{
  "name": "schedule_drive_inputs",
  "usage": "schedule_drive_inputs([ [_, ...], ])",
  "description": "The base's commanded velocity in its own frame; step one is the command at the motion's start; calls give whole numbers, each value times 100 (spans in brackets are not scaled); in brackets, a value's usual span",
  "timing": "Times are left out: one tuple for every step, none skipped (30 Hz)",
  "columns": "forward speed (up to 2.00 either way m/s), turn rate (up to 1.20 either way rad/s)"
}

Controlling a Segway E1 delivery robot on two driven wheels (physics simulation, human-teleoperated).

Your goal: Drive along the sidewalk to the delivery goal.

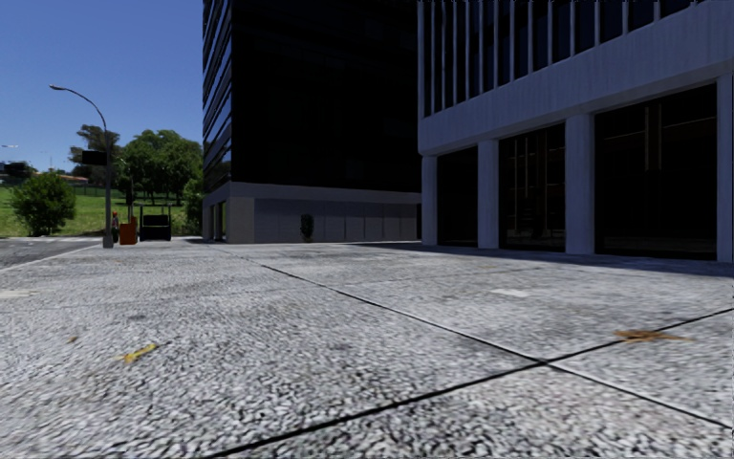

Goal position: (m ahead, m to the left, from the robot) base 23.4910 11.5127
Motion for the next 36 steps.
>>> schedule_drive_inputs([
  [0, 120],
  [0, 120],
  [0, 120],
  [0, 115],
  [0, 98],
  [0, 52],
  [0, 0],
  [0, 0],
  [0, 0],
  [0, 0],
  [51, 0],
  [51, 0],
  [130, 0],
  [200, 0],
  [200, 0],
  [200, 0],
  [200, 0],
  [200, 0],
  [200, 0],
  [200, 0],
  [200, 0],
  [200, 0],
  [200, 0],
  [200, 0],
  [200, 0],
  [200, 0],
  [200, 0],
  [200, 0],
  [200, 0],
  [200, 0],
  [200, 0],
  [200, 0],
  [200, 0],
  [200, 0],
  [200, 0],
  [200, 0],
])
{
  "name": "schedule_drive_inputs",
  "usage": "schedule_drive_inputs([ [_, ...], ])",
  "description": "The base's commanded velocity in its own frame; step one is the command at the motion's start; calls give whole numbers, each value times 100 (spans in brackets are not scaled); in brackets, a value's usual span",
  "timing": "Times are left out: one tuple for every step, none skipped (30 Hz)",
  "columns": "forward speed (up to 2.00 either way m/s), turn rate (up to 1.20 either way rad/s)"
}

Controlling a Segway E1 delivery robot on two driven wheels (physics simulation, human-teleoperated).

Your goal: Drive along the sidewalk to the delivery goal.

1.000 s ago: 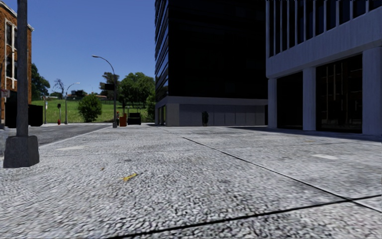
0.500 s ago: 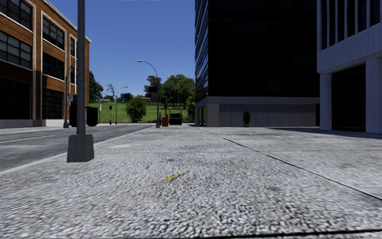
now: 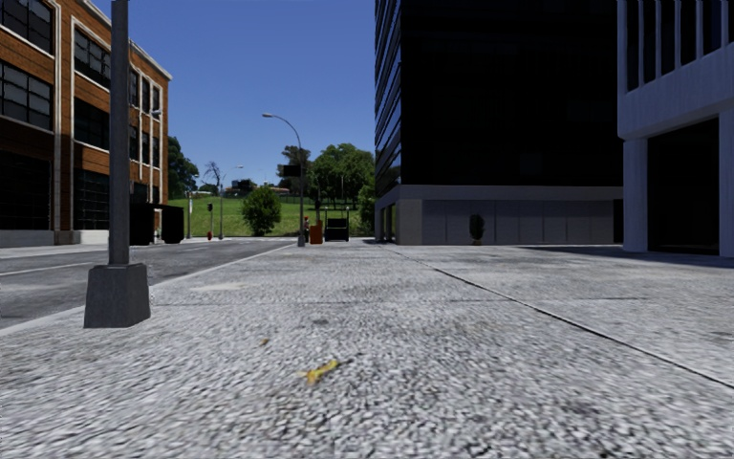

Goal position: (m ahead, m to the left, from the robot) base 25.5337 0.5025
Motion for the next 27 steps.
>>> schedule_drive_inputs([
  [200, 0],
  [200, 0],
  [200, 0],
  [200, 0],
  [200, 0],
  [200, 0],
  [200, 0],
  [200, 0],
  [200, 0],
  [200, 0],
  [200, 0],
  [200, 0],
  [200, 0],
  [200, 0],
  [200, 0],
  [200, 0],
  [200, 0],
  [200, 0],
  [200, 0],
  [200, 0],
  [200, 0],
  [200, 0],
  [200, 0],
  [200, 0],
  [200, 0],
  [200, 0],
  [200, 0],
])
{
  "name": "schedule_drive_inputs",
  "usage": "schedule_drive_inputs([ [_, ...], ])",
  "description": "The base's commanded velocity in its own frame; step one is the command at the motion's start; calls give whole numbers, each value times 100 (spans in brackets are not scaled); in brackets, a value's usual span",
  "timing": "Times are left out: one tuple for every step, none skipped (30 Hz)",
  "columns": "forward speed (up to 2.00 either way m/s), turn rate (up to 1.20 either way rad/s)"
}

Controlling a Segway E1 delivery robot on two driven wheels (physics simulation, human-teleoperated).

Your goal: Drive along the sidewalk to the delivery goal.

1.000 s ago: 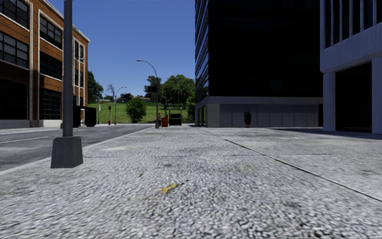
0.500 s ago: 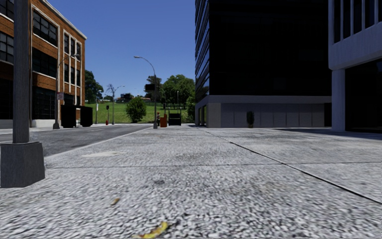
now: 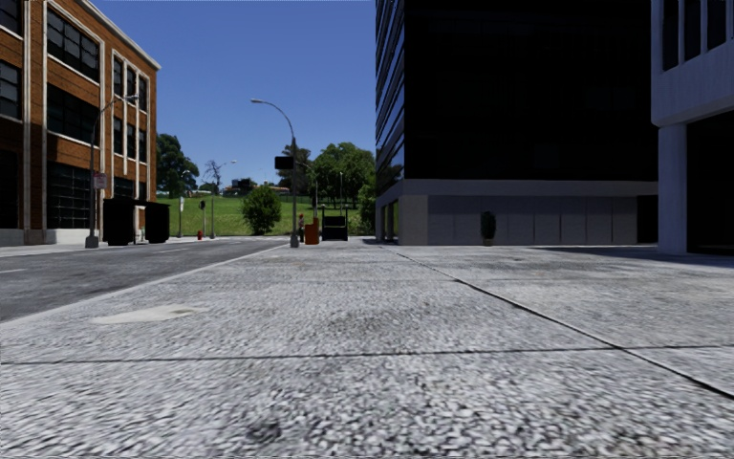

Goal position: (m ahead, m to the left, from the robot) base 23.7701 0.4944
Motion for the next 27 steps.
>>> schedule_drive_inputs([
  [200, 0],
  [200, 0],
  [200, 0],
  [200, 0],
  [200, 0],
  [200, 0],
  [200, 0],
  [200, 0],
  [200, 0],
  [200, 0],
  [200, 0],
  [200, 0],
  [200, 0],
  [200, 0],
  [200, 0],
  [200, 0],
  [200, 0],
  [200, 0],
  [200, 0],
  [200, 0],
  [200, 0],
  [200, 0],
  [200, 0],
  [200, 0],
  [200, 0],
  [200, 0],
  [200, 0],
])
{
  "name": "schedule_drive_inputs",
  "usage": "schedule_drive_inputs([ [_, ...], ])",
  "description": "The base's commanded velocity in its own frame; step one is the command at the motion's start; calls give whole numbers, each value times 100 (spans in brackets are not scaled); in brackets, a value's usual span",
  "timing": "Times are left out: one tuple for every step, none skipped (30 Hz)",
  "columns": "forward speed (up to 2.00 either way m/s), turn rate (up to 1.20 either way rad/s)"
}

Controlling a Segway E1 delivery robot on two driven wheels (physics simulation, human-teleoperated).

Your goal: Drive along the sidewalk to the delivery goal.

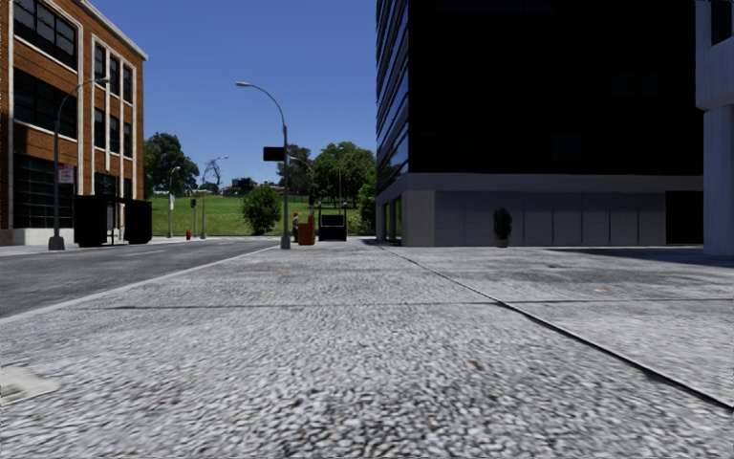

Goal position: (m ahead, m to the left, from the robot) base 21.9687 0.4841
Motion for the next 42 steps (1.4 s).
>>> schedule_drive_inputs([
  [200, 0],
  [200, 0],
  [200, 0],
  [200, 0],
  [200, 0],
  [200, 0],
  [200, 0],
  [200, 0],
  [200, 0],
  [200, 0],
  [200, 0],
  [200, 0],
  [200, 0],
  [200, 0],
  [200, 0],
  [200, 0],
  [200, 0],
  [200, 0],
  [200, 0],
  [200, 0],
  [200, 0],
  [200, 0],
  [200, 0],
  [200, 0],
  [200, 0],
  [200, 0],
  [200, 0],
  [200, 0],
  [200, 0],
  [200, 0],
  [200, 0],
  [200, 0],
  [200, 0],
  [200, 0],
  [200, 0],
  [200, 0],
  [200, 0],
  [200, 0],
  [200, 0],
  [200, 0],
  [200, 0],
  [200, 0],
])
